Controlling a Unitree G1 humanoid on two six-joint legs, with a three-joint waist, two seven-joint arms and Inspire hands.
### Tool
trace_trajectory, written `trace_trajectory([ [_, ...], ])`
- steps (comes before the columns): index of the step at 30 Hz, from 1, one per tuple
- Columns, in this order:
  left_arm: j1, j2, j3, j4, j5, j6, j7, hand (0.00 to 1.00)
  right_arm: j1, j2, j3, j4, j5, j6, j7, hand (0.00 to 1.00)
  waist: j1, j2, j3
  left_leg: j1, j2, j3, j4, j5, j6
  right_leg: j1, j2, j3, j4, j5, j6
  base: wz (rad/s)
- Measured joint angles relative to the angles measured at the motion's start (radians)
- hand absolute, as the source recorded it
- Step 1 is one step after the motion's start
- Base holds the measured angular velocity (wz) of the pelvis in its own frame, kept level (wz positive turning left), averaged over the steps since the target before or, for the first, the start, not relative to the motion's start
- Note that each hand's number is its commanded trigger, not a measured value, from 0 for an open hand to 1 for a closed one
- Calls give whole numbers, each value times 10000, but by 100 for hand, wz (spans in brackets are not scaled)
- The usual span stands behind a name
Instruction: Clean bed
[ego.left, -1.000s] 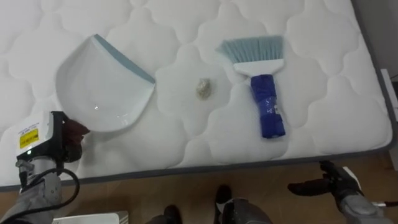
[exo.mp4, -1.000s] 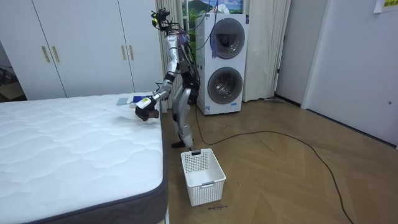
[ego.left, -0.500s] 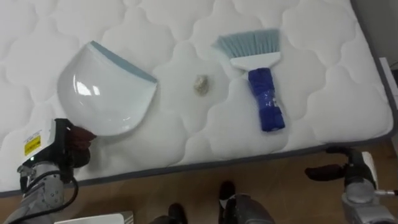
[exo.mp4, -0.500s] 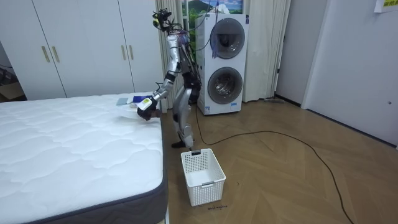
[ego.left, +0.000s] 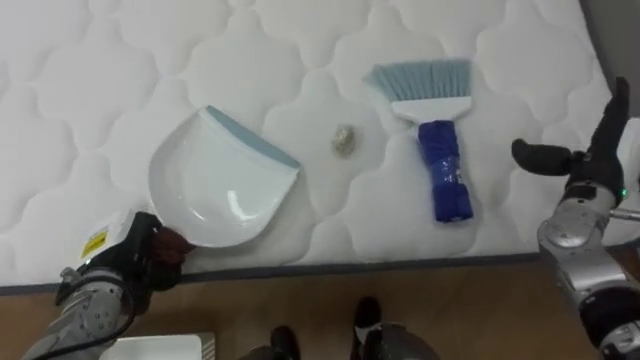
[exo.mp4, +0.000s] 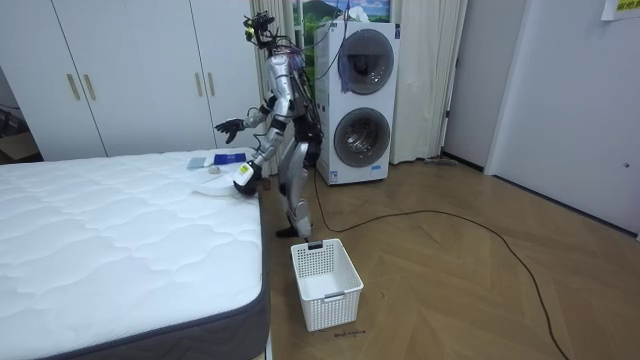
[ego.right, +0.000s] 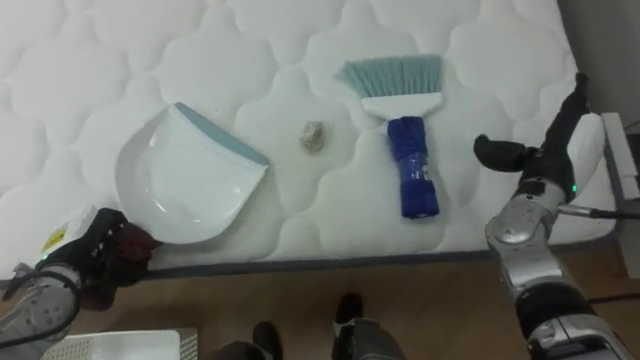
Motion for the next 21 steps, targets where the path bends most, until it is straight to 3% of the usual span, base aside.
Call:
trace_trajectory([
  [12,-237,-90,5,-29,-95,218,-771,100,-2,179,105,-154,-157,-237,-280,0,222,54,-8,-34,2,-48,45,-1,3,-3,0,17,31,-11,3,1],
  [21,-252,-106,-2,31,-84,146,-935,100,51,245,474,152,-23,-357,24,0,231,264,36,-25,3,-50,41,-1,4,12,-7,-1,27,-11,2,0],
])
